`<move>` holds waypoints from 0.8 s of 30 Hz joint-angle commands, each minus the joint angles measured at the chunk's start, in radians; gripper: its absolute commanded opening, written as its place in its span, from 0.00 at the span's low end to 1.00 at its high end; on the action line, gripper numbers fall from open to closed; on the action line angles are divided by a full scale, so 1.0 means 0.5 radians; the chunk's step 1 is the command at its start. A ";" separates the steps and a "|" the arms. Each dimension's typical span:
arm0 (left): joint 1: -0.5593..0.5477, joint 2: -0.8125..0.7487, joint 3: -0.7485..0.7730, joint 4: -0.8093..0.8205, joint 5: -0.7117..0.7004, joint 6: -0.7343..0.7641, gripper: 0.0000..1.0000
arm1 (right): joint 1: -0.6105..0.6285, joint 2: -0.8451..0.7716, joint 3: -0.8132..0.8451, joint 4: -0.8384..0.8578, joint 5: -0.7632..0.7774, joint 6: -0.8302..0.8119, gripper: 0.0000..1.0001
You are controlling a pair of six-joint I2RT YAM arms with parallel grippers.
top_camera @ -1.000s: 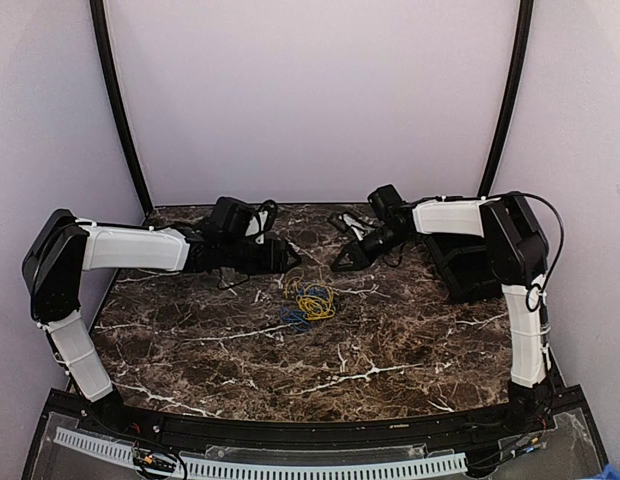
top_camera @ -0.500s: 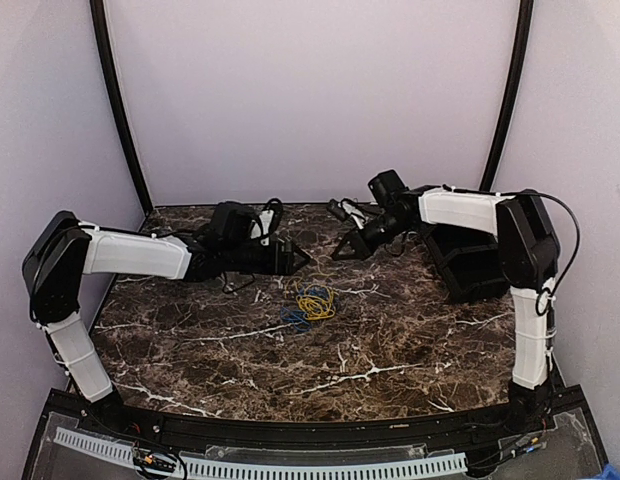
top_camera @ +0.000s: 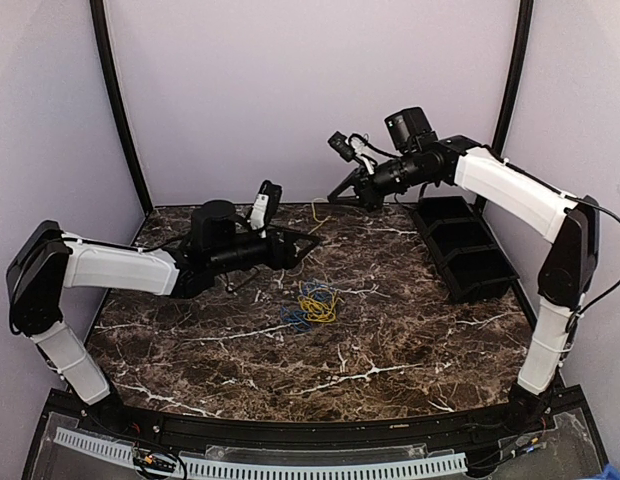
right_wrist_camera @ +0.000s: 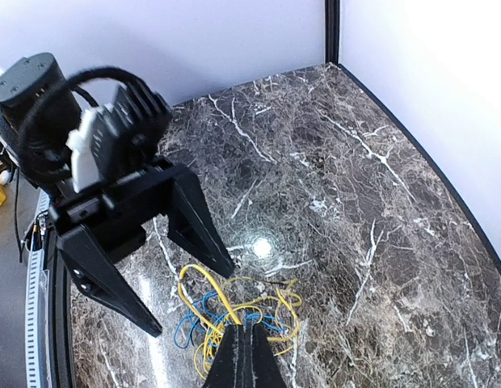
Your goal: Untangle the cables
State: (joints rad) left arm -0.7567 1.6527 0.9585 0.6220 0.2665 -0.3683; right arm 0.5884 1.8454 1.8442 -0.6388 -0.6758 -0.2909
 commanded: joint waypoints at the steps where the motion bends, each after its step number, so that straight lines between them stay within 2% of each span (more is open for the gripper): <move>1: -0.016 -0.210 -0.132 0.341 0.021 0.053 0.70 | 0.039 -0.012 0.039 -0.099 0.109 -0.065 0.00; 7: -0.020 -0.293 -0.126 0.372 0.114 0.087 0.74 | 0.075 -0.018 0.054 -0.106 0.161 -0.073 0.00; 13: -0.019 -0.157 0.141 0.023 0.016 -0.106 0.72 | 0.151 -0.054 0.043 -0.108 0.242 -0.115 0.00; 17: -0.019 -0.076 0.259 -0.119 0.005 -0.168 0.65 | 0.176 -0.084 0.040 -0.101 0.248 -0.107 0.00; 20: -0.020 -0.065 0.271 -0.116 0.001 -0.187 0.53 | 0.179 -0.094 0.032 -0.100 0.247 -0.100 0.00; 24: -0.018 -0.063 0.286 -0.155 -0.006 -0.196 0.50 | 0.177 -0.105 0.018 -0.087 0.247 -0.094 0.00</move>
State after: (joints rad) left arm -0.7624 1.6260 1.0672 0.5777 0.2699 -0.4488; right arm 0.6701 1.8397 1.8446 -0.6975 -0.5591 -0.3382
